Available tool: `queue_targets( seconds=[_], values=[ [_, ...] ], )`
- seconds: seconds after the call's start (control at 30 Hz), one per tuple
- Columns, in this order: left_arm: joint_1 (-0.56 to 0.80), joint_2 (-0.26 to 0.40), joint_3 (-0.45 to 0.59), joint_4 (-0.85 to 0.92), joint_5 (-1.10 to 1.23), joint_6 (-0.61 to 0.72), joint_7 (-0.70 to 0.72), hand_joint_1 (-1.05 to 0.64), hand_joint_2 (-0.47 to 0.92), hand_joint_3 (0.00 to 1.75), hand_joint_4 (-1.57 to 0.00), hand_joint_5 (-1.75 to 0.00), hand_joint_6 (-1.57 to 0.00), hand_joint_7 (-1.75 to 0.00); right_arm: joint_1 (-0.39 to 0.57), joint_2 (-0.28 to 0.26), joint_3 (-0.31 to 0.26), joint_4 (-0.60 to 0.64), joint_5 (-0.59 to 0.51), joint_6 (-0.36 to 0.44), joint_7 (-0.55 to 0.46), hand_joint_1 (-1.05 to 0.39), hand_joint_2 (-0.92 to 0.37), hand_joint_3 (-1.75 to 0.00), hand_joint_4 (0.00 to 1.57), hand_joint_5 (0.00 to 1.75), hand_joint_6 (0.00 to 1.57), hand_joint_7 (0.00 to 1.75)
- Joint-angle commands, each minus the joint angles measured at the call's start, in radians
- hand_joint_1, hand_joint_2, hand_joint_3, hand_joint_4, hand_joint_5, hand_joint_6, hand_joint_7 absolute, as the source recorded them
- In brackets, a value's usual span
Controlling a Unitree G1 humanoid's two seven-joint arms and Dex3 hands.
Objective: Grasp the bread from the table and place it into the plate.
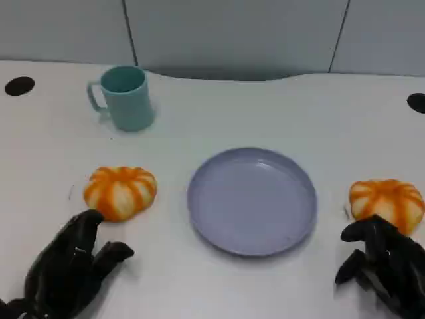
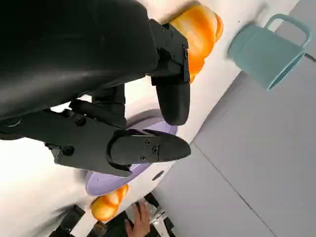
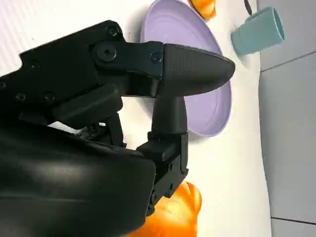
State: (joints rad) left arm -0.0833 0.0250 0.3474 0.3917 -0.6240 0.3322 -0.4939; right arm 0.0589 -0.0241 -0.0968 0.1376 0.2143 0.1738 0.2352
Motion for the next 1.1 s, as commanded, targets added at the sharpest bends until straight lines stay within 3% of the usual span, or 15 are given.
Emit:
queue_targets(
  seconds=[0.03, 0.5, 0.7, 0.8, 0.83, 0.93, 1.1],
  values=[
    [-0.001, 0.019, 0.007, 0.002, 0.000, -0.008, -0.014, -0.46, 0.92, 0.34, -0.42, -1.75, -0.18, -1.72, 0.003, -0.011, -0.007, 0.003, 0.004, -0.009, 0.003, -0.33, -0.92, -0.63, 0.63, 1.75, 0.40, 1.70],
    [0.004, 0.021, 0.009, -0.011, -0.002, -0.002, -0.008, -0.47, 0.92, 0.33, -0.41, -1.75, -0.16, -1.74, 0.003, -0.008, -0.005, -0.002, 0.002, 0.000, 0.001, -0.33, -0.92, -0.63, 0.63, 1.75, 0.40, 1.70],
    [0.008, 0.029, 0.005, -0.011, 0.012, -0.065, -0.051, -0.46, 0.92, 0.33, -0.45, -1.75, -0.20, -1.75, 0.008, -0.001, 0.001, -0.003, -0.002, -0.012, -0.001, -0.32, -0.92, -0.62, 0.64, 1.75, 0.40, 1.70],
    [0.009, 0.032, -0.022, -0.031, 0.093, -0.250, -0.081, -0.47, 0.92, 0.26, -0.49, -1.75, -0.31, -1.65, 0.007, 0.010, 0.007, -0.007, -0.003, -0.008, -0.008, -0.32, -0.92, -0.63, 0.62, 1.75, 0.40, 1.70],
    [0.011, 0.039, -0.047, -0.039, 0.172, -0.370, -0.069, -0.47, 0.92, 0.26, -0.50, -1.75, -0.33, -1.61, 0.006, 0.013, 0.010, -0.009, -0.006, -0.003, -0.014, -0.32, -0.92, -0.64, 0.62, 1.75, 0.39, 1.70],
    [0.004, 0.079, -0.110, -0.040, 0.410, -0.660, 0.021, -0.54, 0.92, 0.29, -0.49, -1.75, -0.42, -1.51, 0.002, 0.016, 0.017, -0.007, -0.011, -0.001, -0.017, -0.33, -0.92, -0.64, 0.59, 1.75, 0.38, 1.70],
    [-0.056, 0.162, -0.165, -0.002, 0.699, -0.945, 0.178, -0.54, 0.92, 0.18, -0.43, -1.75, -0.39, -1.46, -0.002, 0.018, 0.033, -0.007, -0.027, -0.003, -0.032, -0.34, -0.92, -0.62, 0.59, 1.75, 0.39, 1.71]
  ],
)
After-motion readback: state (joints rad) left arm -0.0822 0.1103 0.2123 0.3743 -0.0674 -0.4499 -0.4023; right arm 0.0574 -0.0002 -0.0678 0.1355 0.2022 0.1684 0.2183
